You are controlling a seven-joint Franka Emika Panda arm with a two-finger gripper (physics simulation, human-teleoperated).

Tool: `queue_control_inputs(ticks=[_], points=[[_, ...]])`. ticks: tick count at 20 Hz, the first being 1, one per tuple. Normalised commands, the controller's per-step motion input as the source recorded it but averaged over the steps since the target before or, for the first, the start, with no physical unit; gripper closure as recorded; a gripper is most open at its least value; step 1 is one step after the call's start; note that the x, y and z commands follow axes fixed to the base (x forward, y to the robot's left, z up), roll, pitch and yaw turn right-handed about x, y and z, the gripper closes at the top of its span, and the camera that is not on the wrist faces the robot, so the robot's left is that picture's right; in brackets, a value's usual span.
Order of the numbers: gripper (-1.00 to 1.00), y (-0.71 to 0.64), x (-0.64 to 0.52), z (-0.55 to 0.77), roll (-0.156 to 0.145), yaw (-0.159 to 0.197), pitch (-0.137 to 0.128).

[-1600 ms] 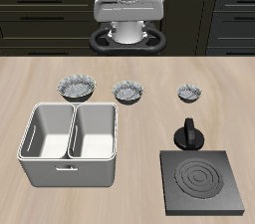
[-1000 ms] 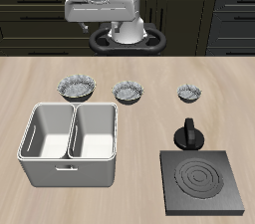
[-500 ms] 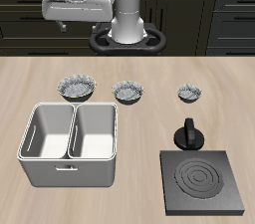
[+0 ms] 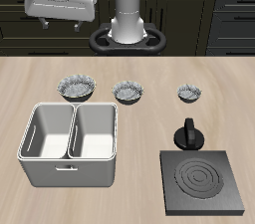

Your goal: Place the largest bowl inside the left compartment of the bowl drainer

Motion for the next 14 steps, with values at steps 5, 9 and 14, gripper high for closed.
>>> queue_control_inputs(ticks=[5,9,14], points=[[-1.0,-0.27,-0.07,0.0,-0.035,-0.007,-0.003],[-1.0,0.02,0.01,-0.08,-0.005,0.007,-0.017],[-1.0,0.09,0.02,-0.32,0.002,0.03,-0.01]])
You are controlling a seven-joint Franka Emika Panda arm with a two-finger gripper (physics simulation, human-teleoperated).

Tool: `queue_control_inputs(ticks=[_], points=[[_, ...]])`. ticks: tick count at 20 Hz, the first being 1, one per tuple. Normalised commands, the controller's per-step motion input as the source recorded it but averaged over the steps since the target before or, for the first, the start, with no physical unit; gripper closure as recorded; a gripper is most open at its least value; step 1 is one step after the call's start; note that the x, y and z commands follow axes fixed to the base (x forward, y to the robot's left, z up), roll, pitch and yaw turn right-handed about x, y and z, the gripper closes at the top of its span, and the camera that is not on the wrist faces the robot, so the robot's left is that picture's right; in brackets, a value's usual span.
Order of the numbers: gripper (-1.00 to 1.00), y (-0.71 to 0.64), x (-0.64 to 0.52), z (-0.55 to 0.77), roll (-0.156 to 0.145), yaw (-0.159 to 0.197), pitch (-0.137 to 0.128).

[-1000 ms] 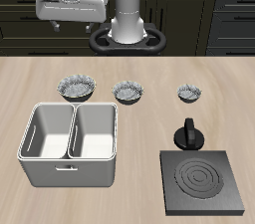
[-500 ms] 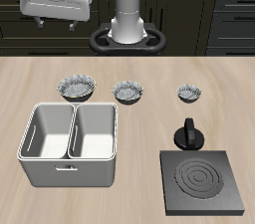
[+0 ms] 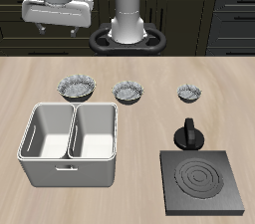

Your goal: Place the largest bowl inside the left compartment of the bowl drainer

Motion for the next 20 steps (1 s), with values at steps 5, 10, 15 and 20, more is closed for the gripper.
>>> queue_control_inputs(ticks=[5,10,15,20], points=[[-1.0,0.04,0.01,-0.53,0.008,0.003,0.043],[-1.0,-0.05,0.01,-0.48,-0.015,-0.006,0.05],[-1.0,-0.07,-0.04,-0.5,-0.013,-0.029,0.055],[-1.0,-0.05,-0.02,-0.33,-0.022,-0.031,0.03]])
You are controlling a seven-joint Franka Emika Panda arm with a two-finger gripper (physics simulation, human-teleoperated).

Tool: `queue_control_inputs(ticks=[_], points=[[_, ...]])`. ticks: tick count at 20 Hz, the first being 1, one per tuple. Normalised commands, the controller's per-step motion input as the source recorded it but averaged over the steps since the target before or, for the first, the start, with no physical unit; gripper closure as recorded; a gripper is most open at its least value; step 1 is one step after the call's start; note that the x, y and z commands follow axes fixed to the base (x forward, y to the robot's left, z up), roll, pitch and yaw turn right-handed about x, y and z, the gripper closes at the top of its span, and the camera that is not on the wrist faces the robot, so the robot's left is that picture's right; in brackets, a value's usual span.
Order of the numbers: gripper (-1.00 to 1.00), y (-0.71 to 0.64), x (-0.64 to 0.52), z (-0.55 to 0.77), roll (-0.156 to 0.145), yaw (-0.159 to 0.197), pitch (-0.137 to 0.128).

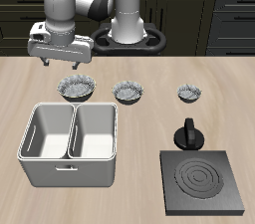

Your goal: Place the largest bowl inside the left compartment of the bowl drainer

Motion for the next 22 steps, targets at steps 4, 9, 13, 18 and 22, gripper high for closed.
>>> queue_control_inputs(ticks=[4,9,13,18,22], points=[[-1.0,-0.03,-0.02,-0.34,-0.012,-0.022,0.032],[-1.0,0.0,0.01,-0.34,-0.009,-0.01,0.034],[-1.0,0.04,-0.01,-0.2,0.012,-0.011,0.018],[-1.0,0.01,-0.02,-0.26,0.007,-0.01,0.033],[-1.0,-0.06,-0.03,-0.23,0.012,-0.034,0.027]])
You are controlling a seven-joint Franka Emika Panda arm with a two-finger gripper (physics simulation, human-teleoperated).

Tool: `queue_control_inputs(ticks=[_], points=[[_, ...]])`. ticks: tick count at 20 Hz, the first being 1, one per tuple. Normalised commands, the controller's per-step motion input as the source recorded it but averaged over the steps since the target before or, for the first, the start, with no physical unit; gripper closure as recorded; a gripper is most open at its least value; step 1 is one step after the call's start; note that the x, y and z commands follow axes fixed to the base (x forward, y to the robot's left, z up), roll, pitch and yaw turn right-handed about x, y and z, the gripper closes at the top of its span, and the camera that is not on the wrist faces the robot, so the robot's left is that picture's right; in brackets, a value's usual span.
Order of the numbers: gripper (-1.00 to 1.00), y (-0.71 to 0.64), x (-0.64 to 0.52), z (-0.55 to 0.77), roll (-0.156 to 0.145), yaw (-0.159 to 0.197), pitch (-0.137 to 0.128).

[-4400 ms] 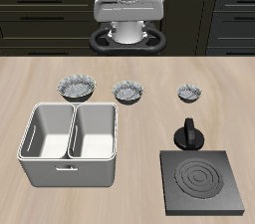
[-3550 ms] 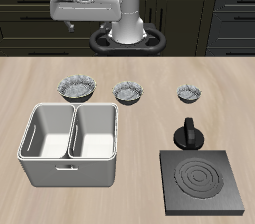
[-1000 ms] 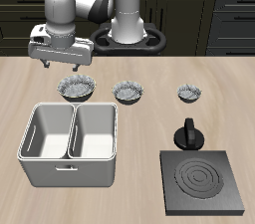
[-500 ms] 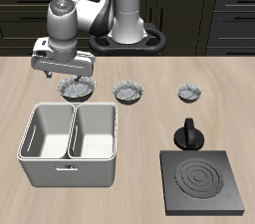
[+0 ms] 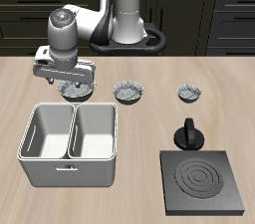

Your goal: Place the largest bowl inside the left compartment of the bowl drainer

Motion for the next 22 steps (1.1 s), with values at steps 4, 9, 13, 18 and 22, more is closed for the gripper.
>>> queue_control_inputs(ticks=[4,9,13,18,22], points=[[1.0,-0.09,0.0,-0.11,-0.011,0.003,0.011],[1.0,-0.08,-0.02,-0.12,-0.005,-0.025,0.023],[1.0,0.08,-0.02,0.12,0.014,0.001,-0.021],[1.0,0.09,-0.01,0.12,0.021,0.001,-0.019],[1.0,0.09,0.04,0.3,0.012,0.009,-0.044]])
